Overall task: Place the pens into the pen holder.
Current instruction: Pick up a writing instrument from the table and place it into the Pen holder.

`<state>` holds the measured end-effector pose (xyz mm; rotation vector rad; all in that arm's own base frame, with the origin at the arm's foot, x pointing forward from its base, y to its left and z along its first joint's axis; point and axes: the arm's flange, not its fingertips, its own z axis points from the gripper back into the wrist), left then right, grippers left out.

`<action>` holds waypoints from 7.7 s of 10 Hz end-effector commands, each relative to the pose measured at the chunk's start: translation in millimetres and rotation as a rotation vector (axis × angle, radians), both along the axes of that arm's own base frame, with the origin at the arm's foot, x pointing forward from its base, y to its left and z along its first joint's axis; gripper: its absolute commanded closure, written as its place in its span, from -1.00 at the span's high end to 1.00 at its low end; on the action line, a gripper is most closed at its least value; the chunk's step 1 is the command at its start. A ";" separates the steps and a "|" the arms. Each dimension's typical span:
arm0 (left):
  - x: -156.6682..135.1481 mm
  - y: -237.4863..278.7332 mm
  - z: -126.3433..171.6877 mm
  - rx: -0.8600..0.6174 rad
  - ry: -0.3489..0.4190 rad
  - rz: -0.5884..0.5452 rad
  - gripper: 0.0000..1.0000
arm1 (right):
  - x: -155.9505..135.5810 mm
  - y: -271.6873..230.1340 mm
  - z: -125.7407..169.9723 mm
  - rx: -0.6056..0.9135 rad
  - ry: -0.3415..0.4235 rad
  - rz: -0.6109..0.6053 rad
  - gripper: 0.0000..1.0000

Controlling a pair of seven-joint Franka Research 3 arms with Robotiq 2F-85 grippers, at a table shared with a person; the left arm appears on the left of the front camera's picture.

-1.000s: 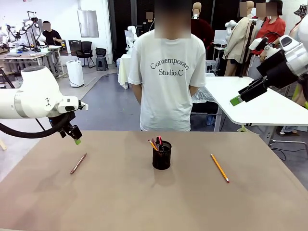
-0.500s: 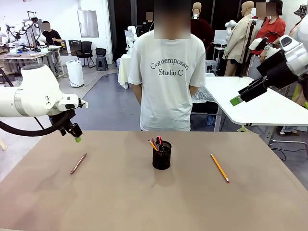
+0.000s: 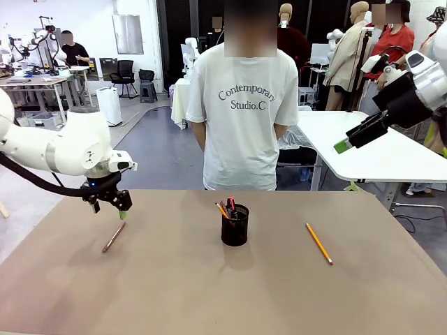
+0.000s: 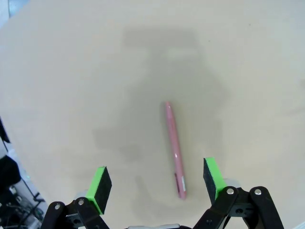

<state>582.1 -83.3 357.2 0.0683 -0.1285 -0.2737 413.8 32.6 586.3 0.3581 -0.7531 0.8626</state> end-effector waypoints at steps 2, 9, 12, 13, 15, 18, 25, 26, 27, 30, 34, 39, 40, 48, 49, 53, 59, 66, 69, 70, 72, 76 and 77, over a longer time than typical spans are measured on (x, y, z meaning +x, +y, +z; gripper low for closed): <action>2.2 -6.9 -19.9 -0.037 0.047 -0.008 1.00 | 0.1 1.3 0.7 0.025 0.007 -0.004 1.00; -5.2 -0.9 -52.0 -0.107 0.057 0.033 1.00 | 0.1 1.3 0.7 0.025 0.007 -0.004 1.00; -2.0 4.1 -56.9 -0.092 0.044 0.029 0.48 | 0.1 1.3 0.7 0.025 0.007 -0.004 1.00; -1.5 4.7 -57.8 -0.098 0.045 0.032 0.08 | 0.1 1.3 0.7 0.025 0.007 -0.004 1.00; -0.6 5.7 -57.3 -0.101 0.041 0.032 -0.71 | 0.1 1.3 0.7 0.025 0.007 -0.004 1.00; -0.9 5.3 -58.0 -0.097 0.044 0.037 -1.00 | 0.1 1.3 0.7 0.025 0.007 -0.004 1.00; -8.3 5.7 -33.4 -0.147 0.026 -0.010 -1.00 | 0.1 1.3 0.7 0.025 0.007 -0.004 1.00; -7.1 3.9 -21.0 -0.233 0.017 -0.027 -1.00 | 0.1 1.3 0.7 0.025 0.007 -0.004 1.00; -6.9 0.1 -8.8 -0.346 0.046 -0.030 -1.00 | 0.1 1.3 0.7 0.025 0.007 -0.004 1.00; -7.1 10.6 16.1 -0.746 0.069 -0.238 -1.00 | 0.1 1.3 0.7 0.025 0.007 -0.004 1.00; -30.6 3.4 16.6 -0.972 -0.362 -0.721 -1.00 | 0.1 1.3 0.7 0.025 0.007 -0.004 1.00; -48.7 -1.0 34.6 -1.054 -0.720 -0.935 -1.00 | 0.1 1.3 0.7 0.025 0.007 -0.004 1.00; -43.8 1.8 39.7 -1.152 -0.631 -0.864 -1.00 | 0.1 1.3 0.7 0.025 0.007 -0.004 1.00; -38.5 -17.8 34.9 -1.146 -0.754 -0.926 -1.00 | 0.1 1.3 0.7 0.025 0.007 -0.004 1.00; -40.6 -35.0 31.4 -1.245 -0.779 -0.924 -1.00 | 0.1 1.3 0.7 0.025 0.007 -0.004 1.00; -43.2 -98.3 20.1 -1.396 -0.871 -1.132 -1.00 | 0.1 1.3 0.7 0.025 0.007 -0.004 1.00; -19.2 -192.3 2.3 -1.344 -1.026 -1.292 -1.00 | 0.1 1.3 0.7 0.025 0.007 -0.004 1.00; -12.2 -211.3 -15.6 -1.361 -0.998 -1.292 -1.00 | 0.1 1.3 0.7 0.025 0.007 -0.004 1.00; -7.5 -211.8 -25.2 -1.352 -1.007 -1.279 -1.00 | 0.1 1.3 0.7 0.025 0.007 -0.004 1.00; -3.4 -212.9 -31.1 -1.349 -0.994 -1.267 -1.00 | 0.1 1.3 0.7 0.025 0.007 -0.004 1.00; -1.6 -219.0 -40.8 -1.339 -0.996 -1.255 -1.00 | 0.1 1.3 0.7 0.025 0.007 -0.004 1.00; 3.0 -216.1 -57.7 -1.317 -1.017 -1.246 -0.55 | 0.1 1.3 0.7 0.025 0.007 -0.004 1.00; 1.1 -217.3 -56.7 -1.319 -1.025 -1.241 -0.16 | 0.1 1.3 0.7 0.025 0.007 -0.004 1.00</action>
